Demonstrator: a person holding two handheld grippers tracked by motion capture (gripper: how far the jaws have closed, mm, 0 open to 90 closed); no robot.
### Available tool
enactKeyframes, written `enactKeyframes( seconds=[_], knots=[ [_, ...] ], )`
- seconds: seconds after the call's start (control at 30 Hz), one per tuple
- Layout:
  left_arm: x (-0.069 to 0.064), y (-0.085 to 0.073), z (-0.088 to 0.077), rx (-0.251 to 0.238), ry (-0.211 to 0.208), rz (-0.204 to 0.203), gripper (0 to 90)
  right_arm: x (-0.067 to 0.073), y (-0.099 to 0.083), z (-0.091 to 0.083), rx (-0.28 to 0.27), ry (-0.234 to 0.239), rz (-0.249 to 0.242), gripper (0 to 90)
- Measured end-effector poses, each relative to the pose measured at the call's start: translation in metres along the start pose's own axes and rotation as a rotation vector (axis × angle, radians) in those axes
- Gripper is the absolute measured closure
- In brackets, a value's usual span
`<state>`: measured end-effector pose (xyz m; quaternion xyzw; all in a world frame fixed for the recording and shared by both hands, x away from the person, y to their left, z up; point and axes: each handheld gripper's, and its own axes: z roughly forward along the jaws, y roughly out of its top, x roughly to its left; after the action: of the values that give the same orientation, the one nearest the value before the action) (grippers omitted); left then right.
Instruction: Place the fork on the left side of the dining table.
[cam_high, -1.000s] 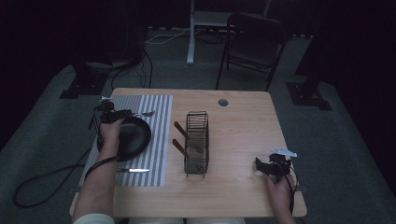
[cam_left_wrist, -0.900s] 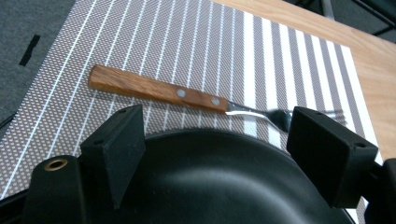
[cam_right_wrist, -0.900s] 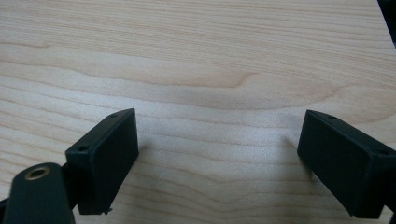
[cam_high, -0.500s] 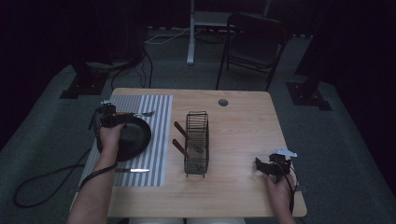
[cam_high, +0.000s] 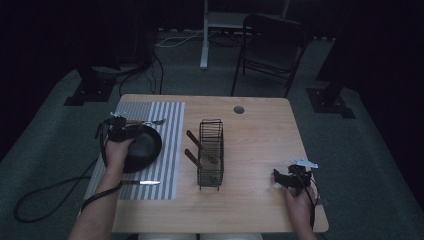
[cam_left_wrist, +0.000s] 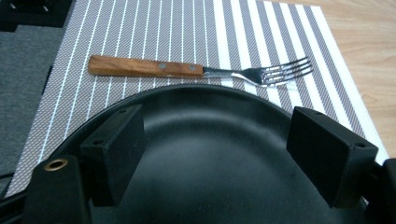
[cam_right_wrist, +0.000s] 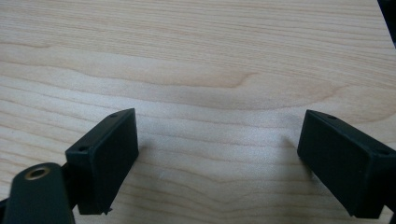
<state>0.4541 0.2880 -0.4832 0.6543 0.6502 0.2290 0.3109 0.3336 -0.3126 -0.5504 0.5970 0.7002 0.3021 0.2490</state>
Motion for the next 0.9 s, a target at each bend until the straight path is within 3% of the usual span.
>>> enactKeyframes(
  seconds=[0.2,0.3,0.9],
  knots=[
    [0.0,-0.008,-0.009,-0.008,-0.014,0.016,19.7,0.0,0.0,0.0,0.0,0.0,0.0,12.0],
    [0.0,-0.011,-0.015,-0.018,-0.031,0.005,19.7,0.0,0.0,0.0,0.0,0.0,0.0,12.0],
    [-0.001,-0.032,-0.037,-0.035,-0.059,0.056,19.7,0.0,0.0,0.0,0.0,0.0,0.0,12.0]
  ],
)
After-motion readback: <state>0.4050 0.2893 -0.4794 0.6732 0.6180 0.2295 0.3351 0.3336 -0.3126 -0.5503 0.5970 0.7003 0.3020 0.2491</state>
